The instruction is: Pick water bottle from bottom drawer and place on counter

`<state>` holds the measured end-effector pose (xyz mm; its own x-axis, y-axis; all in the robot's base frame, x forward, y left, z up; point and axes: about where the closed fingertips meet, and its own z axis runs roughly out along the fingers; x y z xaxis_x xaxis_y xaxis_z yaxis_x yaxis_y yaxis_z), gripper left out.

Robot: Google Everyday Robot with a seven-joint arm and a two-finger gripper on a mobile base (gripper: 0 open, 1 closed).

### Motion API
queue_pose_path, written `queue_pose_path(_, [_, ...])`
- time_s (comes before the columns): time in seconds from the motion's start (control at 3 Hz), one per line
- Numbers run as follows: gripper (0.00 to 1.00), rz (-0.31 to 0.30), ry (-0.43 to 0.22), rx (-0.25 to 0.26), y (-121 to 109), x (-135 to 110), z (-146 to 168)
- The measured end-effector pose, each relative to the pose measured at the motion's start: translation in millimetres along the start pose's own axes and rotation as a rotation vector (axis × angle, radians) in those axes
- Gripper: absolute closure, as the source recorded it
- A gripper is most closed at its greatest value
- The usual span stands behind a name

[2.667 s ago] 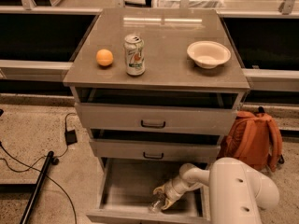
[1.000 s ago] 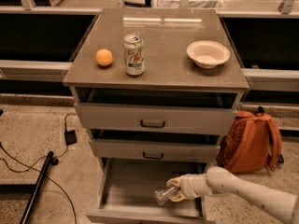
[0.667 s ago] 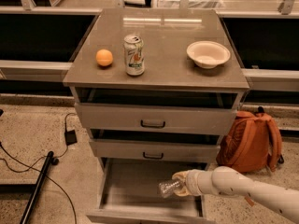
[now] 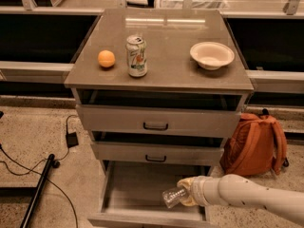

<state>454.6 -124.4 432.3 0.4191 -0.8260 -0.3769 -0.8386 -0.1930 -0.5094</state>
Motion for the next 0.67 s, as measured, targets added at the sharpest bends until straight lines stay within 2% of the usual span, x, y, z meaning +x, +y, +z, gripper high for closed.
queue_pose_path(0.67, [1.0,0.011,-0.006,0.018,-3.5,4.2,-6.1])
